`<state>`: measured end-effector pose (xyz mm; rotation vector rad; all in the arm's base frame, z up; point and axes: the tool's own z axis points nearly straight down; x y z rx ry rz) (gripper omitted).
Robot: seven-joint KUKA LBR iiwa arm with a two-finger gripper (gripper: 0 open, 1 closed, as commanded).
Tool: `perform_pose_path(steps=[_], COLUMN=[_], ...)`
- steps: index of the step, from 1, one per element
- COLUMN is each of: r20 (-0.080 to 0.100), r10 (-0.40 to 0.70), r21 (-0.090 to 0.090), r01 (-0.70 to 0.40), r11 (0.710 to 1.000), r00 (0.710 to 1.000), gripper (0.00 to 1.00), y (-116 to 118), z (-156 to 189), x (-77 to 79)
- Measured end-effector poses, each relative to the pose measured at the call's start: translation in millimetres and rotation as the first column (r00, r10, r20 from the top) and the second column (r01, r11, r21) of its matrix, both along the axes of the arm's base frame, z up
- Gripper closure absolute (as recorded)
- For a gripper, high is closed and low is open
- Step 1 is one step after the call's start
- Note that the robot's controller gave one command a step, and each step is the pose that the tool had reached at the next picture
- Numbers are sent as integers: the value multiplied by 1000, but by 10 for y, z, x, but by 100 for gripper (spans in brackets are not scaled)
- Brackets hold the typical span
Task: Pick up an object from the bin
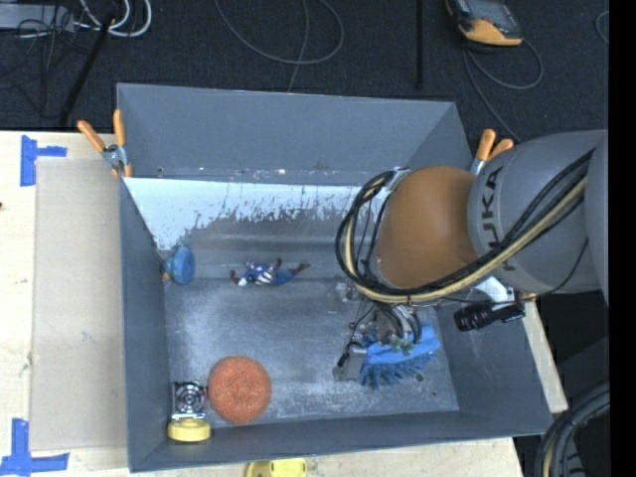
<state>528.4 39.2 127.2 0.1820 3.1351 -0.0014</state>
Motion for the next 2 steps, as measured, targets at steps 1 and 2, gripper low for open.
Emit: perform_pose_path(steps=[1,2], r20=[-3,-5], r10=[164,215], r21=[1,3], r01=[-164,-215], r11=[986,977], r00=[986,977], gripper=[0,0], y=[-111,-160], z=[-127,-173], x=[-298,-340])
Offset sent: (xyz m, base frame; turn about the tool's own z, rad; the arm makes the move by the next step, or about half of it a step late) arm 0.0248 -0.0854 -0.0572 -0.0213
